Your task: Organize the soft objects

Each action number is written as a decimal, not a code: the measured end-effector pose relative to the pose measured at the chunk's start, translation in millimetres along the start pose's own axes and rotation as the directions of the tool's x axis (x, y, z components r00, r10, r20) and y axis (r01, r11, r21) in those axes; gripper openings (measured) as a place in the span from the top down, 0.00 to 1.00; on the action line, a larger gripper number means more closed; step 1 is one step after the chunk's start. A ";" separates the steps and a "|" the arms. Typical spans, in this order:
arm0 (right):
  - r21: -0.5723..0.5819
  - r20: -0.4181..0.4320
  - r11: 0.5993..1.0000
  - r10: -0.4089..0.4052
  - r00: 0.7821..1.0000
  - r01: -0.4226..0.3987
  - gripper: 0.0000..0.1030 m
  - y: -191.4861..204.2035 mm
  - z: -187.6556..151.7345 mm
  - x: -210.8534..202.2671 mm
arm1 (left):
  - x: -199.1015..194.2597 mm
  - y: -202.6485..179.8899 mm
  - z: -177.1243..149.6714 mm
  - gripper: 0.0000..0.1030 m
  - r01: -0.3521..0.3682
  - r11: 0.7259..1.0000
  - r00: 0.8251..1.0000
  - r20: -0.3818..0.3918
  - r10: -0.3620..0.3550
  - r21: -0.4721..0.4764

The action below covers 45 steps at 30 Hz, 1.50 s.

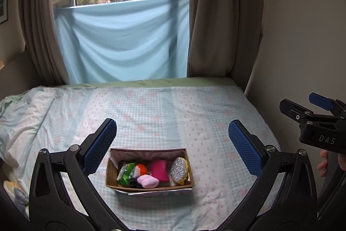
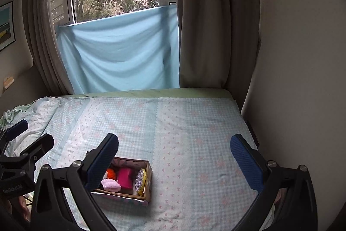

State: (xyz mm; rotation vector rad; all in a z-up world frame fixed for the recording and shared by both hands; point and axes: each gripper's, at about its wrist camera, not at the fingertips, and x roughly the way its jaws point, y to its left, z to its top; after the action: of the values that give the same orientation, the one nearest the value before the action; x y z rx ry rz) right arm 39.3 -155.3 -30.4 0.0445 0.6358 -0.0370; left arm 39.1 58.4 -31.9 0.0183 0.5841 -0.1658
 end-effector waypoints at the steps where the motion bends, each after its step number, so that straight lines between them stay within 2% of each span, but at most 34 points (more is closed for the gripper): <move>1: 0.000 0.001 1.000 -0.001 1.000 0.001 0.00 0.1 -0.1 -0.1 | -0.4 0.6 0.1 0.00 0.002 1.000 1.000 0.001 -0.002 -0.002; 28: -0.009 -0.008 1.000 -0.015 1.000 0.015 0.00 10.6 1.5 4.7 | -1.6 11.3 -0.6 0.00 0.018 1.000 1.000 0.011 -0.018 -0.002; 33: -0.012 -0.011 1.000 -0.016 1.000 0.015 0.00 13.3 0.0 6.0 | 0.5 16.9 -0.9 0.00 0.057 0.998 0.998 0.012 -0.057 -0.021; 45: -0.003 -0.044 1.000 -0.014 0.999 0.014 0.00 21.3 -6.7 18.1 | 2.1 18.3 -10.2 0.00 -0.015 1.000 0.999 0.042 0.015 0.000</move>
State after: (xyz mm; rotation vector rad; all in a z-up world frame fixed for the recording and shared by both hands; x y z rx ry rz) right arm 50.9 -134.1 -45.9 0.0384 0.6805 -0.0488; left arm 38.2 76.8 -42.0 0.0195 0.5417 -0.1516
